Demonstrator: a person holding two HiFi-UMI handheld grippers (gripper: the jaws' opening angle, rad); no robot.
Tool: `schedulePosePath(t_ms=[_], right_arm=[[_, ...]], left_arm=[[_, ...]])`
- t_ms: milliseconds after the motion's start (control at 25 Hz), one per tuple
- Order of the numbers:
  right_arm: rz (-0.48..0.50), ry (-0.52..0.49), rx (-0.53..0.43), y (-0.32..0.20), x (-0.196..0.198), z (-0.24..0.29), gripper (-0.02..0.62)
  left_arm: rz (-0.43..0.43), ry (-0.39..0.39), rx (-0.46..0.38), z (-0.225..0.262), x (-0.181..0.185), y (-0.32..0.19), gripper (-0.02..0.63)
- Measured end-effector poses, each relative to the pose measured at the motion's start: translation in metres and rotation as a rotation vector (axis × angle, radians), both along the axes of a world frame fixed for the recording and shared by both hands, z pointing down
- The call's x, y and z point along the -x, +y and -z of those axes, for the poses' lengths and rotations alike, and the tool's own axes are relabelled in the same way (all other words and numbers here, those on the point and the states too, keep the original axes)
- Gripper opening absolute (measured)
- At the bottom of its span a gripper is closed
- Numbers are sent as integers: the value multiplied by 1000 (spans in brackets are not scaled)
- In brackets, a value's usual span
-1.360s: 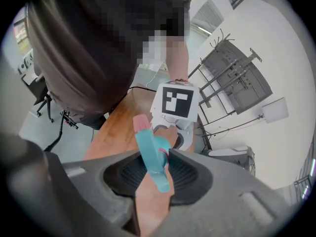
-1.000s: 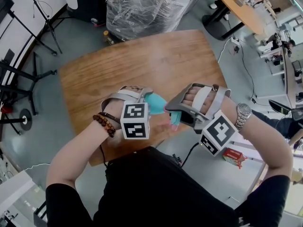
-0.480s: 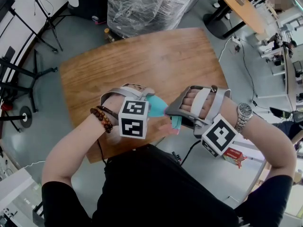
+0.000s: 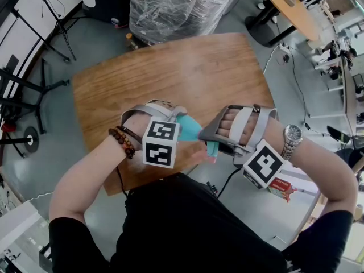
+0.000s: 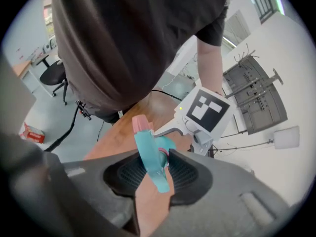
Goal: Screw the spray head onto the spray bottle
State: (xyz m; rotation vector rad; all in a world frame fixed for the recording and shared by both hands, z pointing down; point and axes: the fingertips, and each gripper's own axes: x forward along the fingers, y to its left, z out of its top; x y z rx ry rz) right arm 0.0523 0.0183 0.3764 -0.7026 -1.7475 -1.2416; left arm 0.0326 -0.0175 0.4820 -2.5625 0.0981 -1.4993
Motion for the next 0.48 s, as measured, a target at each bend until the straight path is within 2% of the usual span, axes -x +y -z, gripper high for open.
schedulePosePath(t_ms=[120,320,480], right_arm=[[-169,-24,100,-9,1,0,117],[-471,-121,306,-29,7,3,117],[-685,-188,435,-45,11,1,117]], left_arm=[[49,24,-11,0,0,-5,402],[143,71,-42,0,2,-21,400],[225,92,-105,-1,4,-35,399]])
